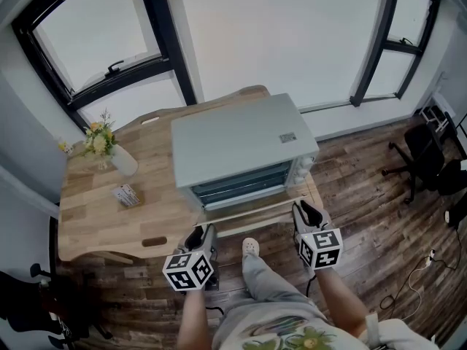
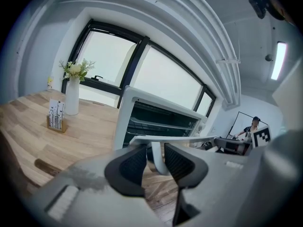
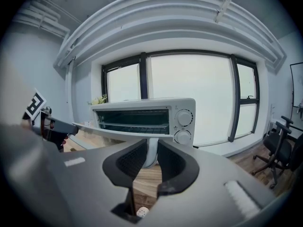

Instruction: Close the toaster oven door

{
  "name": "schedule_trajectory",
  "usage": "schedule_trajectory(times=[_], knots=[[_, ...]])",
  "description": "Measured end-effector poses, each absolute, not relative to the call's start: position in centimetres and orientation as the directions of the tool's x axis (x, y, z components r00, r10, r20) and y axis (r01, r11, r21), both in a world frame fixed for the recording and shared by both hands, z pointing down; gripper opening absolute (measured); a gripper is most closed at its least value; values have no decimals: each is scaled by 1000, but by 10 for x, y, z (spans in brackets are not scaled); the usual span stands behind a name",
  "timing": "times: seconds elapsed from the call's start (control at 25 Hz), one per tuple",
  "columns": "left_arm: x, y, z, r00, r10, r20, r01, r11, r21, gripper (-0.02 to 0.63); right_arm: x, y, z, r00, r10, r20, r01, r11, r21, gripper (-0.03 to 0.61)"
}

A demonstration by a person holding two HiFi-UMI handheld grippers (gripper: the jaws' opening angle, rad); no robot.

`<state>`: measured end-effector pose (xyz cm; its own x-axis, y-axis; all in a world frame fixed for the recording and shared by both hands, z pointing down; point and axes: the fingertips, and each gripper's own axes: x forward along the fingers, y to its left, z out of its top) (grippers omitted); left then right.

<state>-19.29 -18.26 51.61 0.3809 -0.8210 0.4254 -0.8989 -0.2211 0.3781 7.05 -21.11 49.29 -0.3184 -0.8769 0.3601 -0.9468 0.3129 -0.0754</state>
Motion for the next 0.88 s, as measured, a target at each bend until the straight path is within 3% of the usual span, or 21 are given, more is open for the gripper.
schedule_trajectory(times=[0.88], knots=[[-197,-202,504,384,-824,417,-878,-185,442,124,68,-230,478,-320,-893,317,-947,313,-74,75]])
